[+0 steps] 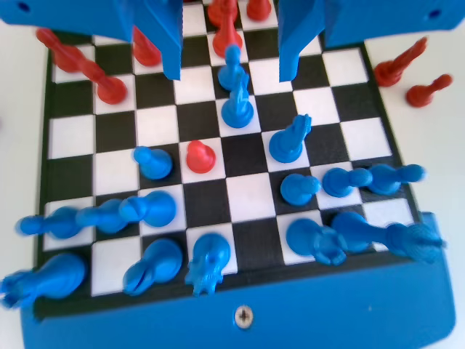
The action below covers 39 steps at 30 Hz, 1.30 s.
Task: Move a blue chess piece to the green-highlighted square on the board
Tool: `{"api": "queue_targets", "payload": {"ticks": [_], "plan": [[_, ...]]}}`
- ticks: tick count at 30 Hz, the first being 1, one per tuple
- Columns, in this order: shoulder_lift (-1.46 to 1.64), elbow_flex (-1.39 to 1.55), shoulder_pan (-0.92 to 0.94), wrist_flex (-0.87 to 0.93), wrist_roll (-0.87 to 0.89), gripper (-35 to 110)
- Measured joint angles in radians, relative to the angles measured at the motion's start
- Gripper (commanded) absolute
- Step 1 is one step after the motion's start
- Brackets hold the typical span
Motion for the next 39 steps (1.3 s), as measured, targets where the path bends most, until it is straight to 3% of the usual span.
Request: {"api": "queue_targets", "payload": {"ticks": [39], "plan": [[-0.135, 0.067, 0.014, -0.216, -0.031, 7]]}}
